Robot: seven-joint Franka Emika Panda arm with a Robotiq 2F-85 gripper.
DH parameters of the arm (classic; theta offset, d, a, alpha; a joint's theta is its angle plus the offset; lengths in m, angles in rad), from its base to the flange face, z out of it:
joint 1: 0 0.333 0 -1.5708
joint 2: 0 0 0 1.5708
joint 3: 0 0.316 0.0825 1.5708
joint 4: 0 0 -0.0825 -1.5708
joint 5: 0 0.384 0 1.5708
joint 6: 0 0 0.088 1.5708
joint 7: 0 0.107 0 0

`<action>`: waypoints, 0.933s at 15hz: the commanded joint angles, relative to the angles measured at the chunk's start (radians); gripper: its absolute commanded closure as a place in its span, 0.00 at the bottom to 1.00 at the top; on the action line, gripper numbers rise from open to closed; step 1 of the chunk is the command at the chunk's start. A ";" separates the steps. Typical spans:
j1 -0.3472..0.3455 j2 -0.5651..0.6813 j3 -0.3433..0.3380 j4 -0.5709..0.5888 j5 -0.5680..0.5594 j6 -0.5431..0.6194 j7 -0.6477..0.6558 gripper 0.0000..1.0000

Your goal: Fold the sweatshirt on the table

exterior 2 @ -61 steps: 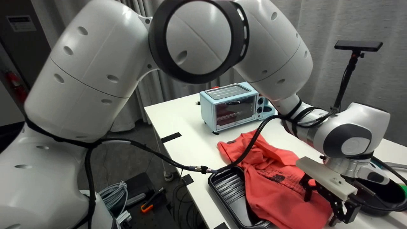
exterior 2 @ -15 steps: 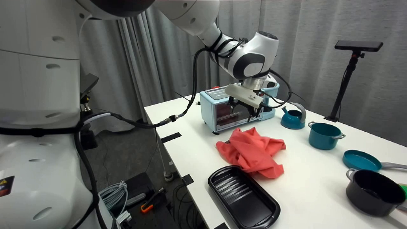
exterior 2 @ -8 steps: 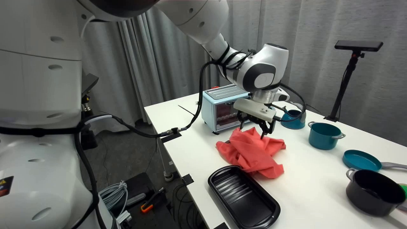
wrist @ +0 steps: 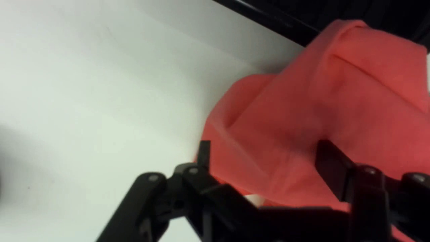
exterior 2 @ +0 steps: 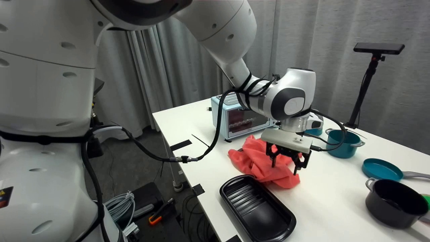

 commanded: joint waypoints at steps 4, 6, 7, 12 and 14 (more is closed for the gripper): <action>-0.016 0.093 0.002 0.036 -0.059 -0.042 0.047 0.73; -0.018 0.109 0.005 0.043 -0.054 -0.052 0.048 0.89; -0.018 0.114 0.006 0.045 -0.052 -0.056 0.049 0.95; -0.028 0.062 0.025 0.023 -0.034 -0.058 0.025 1.00; -0.035 0.000 0.045 -0.018 -0.013 -0.049 0.003 1.00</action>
